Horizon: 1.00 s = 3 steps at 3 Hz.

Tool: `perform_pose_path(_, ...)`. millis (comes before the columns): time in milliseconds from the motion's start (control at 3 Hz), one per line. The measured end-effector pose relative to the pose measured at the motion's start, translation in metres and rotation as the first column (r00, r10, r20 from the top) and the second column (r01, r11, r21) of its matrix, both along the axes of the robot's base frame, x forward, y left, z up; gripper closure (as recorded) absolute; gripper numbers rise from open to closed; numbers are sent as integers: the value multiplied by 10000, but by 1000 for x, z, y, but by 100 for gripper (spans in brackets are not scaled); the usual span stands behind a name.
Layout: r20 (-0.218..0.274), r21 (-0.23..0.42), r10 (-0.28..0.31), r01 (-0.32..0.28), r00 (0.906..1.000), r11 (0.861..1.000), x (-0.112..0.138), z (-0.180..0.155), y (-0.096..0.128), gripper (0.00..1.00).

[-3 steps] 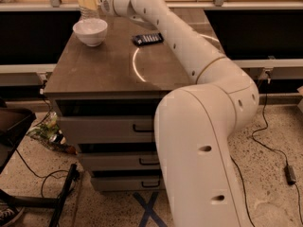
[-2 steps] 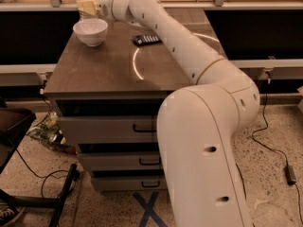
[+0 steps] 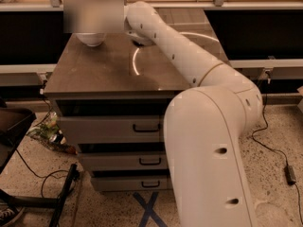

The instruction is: Place water bottle into white bowl

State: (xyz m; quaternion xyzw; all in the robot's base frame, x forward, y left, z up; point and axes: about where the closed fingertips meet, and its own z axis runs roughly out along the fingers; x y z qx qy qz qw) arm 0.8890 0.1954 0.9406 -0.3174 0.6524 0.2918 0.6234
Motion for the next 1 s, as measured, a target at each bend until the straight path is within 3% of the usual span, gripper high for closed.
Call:
perform_pose_path(333, 50, -139, -95, 96, 9999, 9999, -2, -13, 1, 97)
perform_pose_path(1000, 25, -133, -25, 26, 10000, 9999, -3, -14, 6, 51)
